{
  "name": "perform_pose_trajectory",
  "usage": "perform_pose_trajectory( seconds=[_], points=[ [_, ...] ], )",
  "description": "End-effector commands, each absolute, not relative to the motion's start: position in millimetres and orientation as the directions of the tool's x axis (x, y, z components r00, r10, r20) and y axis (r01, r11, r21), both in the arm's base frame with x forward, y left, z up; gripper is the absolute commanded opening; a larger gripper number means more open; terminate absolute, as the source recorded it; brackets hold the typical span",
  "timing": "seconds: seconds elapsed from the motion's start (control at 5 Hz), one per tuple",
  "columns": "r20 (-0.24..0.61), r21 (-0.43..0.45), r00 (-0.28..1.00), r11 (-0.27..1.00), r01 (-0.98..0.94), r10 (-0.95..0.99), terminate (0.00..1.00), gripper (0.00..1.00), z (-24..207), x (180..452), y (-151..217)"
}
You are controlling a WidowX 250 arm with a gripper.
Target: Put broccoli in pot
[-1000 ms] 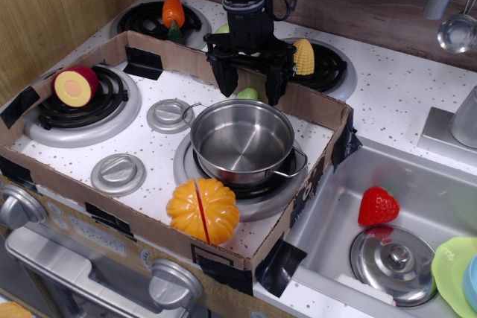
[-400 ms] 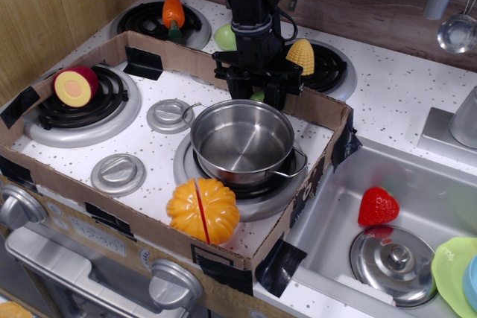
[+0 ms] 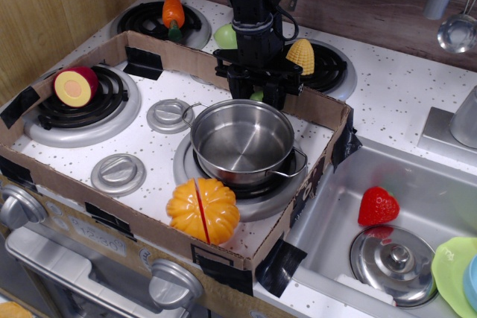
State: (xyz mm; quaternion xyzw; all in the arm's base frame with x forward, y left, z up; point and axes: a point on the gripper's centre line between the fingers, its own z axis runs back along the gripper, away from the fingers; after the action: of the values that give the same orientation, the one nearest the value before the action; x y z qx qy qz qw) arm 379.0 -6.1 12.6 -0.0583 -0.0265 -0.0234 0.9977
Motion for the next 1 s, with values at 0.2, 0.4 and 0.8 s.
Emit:
perform_pose_trajectory(
  seconds=[0.2,0.4,0.8],
  points=[
    [0.189,-0.02,0.982,1.0,0.0,0.004,0.0,0.0,110,392,10],
    [0.212,-0.014,0.977,1.0,-0.025,0.027,0.0,0.0,119,385,12],
    [0.213,-0.006,0.97,0.993,-0.115,0.114,0.0,0.0,119,334,-12]
  ],
)
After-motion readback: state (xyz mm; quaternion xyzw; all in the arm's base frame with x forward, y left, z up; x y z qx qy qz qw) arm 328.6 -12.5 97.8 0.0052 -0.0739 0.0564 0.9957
